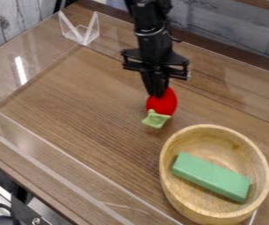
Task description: Move the red fruit to the right
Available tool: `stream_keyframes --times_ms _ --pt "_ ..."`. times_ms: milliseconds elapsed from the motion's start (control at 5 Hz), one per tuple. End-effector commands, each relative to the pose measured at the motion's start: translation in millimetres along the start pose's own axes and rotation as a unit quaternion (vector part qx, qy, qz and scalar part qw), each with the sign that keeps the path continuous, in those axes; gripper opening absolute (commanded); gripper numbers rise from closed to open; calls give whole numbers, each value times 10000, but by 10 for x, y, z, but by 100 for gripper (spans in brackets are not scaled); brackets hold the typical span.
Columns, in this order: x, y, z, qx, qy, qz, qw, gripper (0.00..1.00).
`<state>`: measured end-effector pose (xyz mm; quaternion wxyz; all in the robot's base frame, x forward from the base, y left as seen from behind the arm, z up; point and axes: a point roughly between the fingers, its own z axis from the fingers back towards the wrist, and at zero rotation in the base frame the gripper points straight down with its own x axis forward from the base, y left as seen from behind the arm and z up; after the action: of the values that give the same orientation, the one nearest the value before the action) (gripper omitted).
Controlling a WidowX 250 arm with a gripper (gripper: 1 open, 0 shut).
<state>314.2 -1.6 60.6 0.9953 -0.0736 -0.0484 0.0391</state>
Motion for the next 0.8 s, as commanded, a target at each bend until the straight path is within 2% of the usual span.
stream_keyframes --times_ms 0,400,600 --pt "62 -7 295 -5 -514 -131 9986 0" --pt "-47 65 189 -3 -493 -214 9986 0" --pt "47 54 293 -40 -571 -189 9982 0"
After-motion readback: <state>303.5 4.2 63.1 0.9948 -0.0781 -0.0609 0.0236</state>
